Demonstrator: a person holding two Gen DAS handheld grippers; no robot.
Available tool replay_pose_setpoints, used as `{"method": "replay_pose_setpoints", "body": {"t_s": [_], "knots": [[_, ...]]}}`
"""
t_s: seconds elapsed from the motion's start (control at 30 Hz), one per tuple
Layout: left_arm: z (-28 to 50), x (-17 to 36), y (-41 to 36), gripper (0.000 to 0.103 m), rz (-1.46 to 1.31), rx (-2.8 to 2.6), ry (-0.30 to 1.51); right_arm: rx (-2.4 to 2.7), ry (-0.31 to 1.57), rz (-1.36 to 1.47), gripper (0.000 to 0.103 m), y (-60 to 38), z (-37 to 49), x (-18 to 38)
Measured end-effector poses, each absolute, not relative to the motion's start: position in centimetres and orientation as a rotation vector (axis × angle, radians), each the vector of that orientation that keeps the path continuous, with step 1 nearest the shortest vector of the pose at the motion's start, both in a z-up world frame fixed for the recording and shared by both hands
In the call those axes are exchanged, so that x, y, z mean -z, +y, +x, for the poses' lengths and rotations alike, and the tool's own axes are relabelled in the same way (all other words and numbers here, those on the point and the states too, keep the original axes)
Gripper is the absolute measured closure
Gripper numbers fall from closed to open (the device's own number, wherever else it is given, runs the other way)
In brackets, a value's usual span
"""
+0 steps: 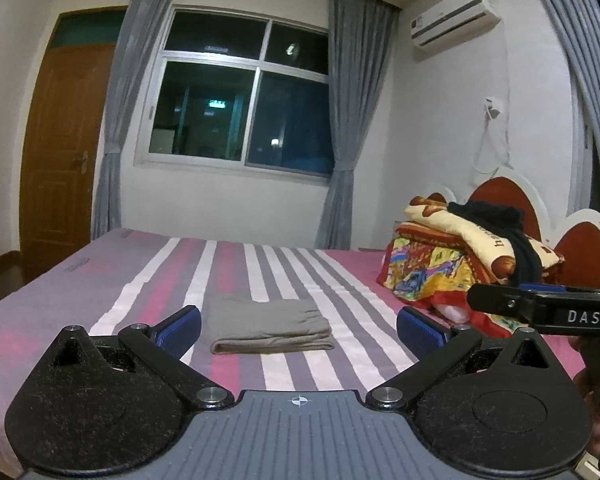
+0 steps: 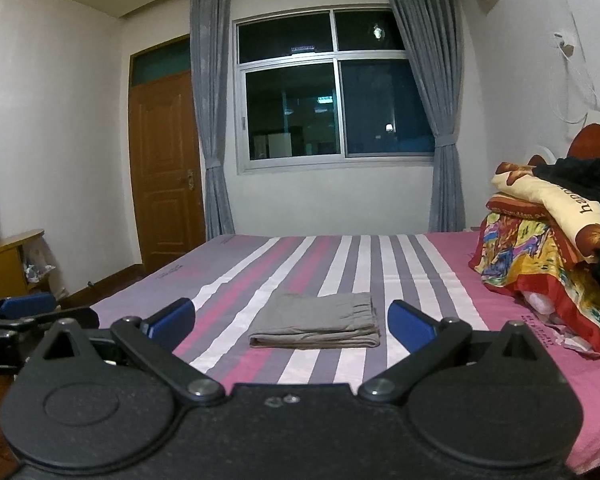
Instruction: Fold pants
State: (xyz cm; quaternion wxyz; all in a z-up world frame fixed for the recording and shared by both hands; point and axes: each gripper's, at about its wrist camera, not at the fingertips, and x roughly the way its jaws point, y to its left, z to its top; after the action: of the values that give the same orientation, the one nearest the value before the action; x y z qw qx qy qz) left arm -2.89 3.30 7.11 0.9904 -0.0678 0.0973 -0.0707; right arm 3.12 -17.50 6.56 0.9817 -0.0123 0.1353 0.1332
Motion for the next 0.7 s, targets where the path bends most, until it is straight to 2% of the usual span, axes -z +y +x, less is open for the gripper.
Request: {"method": "replay_pose_setpoints", "body": {"t_s": [0.7], "knots": [[-2.75, -6.86, 2.84, 0.000, -0.118, 0.147, 0.199, -0.263, 0.267, -0.017, 0.000, -17.75, 2.67, -6.45]]}}
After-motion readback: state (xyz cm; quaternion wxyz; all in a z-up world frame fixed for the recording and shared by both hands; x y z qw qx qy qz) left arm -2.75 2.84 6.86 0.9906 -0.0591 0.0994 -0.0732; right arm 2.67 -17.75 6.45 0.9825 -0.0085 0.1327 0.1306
